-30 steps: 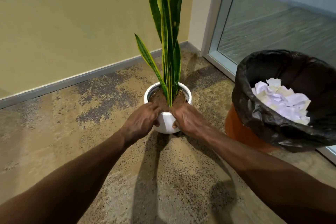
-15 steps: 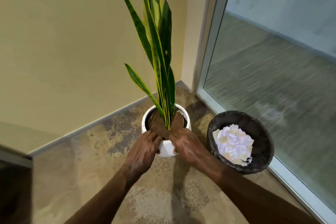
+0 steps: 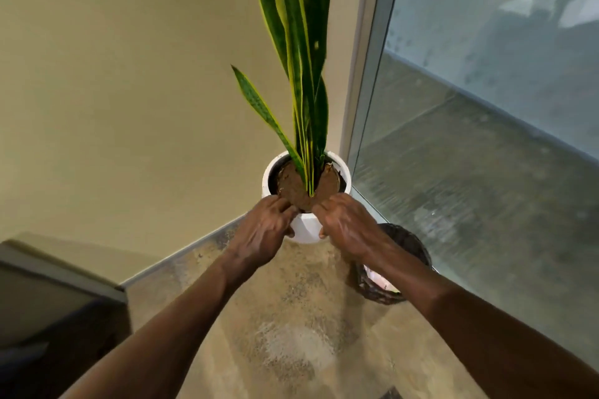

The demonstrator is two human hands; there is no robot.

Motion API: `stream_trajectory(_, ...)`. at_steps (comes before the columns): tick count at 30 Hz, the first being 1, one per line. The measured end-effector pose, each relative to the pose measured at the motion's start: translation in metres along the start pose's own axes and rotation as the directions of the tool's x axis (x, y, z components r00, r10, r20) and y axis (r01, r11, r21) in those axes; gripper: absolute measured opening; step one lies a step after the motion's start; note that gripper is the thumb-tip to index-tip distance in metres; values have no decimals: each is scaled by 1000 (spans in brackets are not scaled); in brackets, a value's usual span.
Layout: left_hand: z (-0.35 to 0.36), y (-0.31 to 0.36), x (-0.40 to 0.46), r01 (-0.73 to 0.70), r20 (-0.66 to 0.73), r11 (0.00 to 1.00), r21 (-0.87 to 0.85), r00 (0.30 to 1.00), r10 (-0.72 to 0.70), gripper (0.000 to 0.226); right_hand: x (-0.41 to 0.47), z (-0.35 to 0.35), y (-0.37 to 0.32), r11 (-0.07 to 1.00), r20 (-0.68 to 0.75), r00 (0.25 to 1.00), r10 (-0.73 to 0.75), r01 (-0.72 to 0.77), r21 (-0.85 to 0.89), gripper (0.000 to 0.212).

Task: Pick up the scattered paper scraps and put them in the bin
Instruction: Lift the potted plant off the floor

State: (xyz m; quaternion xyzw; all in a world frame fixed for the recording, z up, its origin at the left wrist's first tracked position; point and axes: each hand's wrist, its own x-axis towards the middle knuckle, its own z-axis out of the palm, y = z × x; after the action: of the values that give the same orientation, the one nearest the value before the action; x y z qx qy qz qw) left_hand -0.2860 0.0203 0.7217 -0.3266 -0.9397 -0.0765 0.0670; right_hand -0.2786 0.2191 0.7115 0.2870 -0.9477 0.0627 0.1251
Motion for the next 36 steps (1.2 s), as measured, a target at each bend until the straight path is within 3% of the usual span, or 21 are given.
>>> stream_trajectory(8, -74, -11, 44, -116, -40, 993, 25, 992, 117, 27, 31, -73, 10, 997, -16, 997, 79, -79, -23, 31)
stream_trajectory(14, -68, -31, 96, -126, -59, 990, 63, 990, 130, 25, 65, -65, 56, 994, -20, 994, 105, -104, 25, 24)
stream_trajectory(18, -55, -43, 141, -126, -59, 991, 45, 990, 129, 35, 90, -52, 95, 991, -48, 992, 115, -111, 77, 26)
stream_trajectory(25, -17, -78, 208, -142, -33, 990, -4, 989, 141, 39, 136, -12, 152, 997, -29, 997, 78, -77, 21, 33)
stream_trajectory(30, 31, -112, 243, -182, -18, 980, -74, 983, 181, 34, 160, 39, 181, 994, -96, 995, 31, -41, -101, 8)
stream_trajectory(36, 124, -161, 275, -182, 5, 977, -112, 983, 184, 29, 181, 139, 214, 988, -82, 992, 94, -103, -117, 18)
